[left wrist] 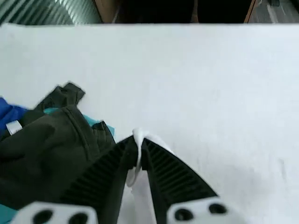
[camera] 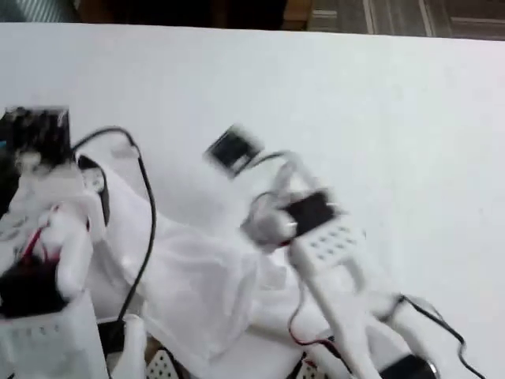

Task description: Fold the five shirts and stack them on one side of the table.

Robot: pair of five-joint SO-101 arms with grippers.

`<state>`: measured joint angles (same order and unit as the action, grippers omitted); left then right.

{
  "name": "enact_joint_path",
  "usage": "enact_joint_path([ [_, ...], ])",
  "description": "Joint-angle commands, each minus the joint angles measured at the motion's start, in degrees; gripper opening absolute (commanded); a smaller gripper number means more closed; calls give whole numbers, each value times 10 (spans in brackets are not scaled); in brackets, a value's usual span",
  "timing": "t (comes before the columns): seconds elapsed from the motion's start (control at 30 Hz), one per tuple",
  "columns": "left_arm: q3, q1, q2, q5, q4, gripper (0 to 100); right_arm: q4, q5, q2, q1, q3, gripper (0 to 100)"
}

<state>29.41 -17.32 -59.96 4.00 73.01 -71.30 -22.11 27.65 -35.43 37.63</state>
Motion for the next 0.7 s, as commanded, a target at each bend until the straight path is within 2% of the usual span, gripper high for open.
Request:
enact_joint_path([
  [0.0,-3,-8,7,1,-37,27,29,-31,-65,-35,33,200],
  [0.47,1,-8,11,2,-52,27,71,-100,-286,-49,49,242],
  [0.53,1,-8,11,3,-52,27,75,-108,-310,-49,48,173],
  [0.6,1,-8,11,4,-52,27,73,-106,-326,-48,33,22],
  [0.63,1,-8,11,4,-52,27,72,-106,-330,-44,25,10],
  [0.67,1,-8,11,4,-52,27,71,-106,-331,-34,18,43],
])
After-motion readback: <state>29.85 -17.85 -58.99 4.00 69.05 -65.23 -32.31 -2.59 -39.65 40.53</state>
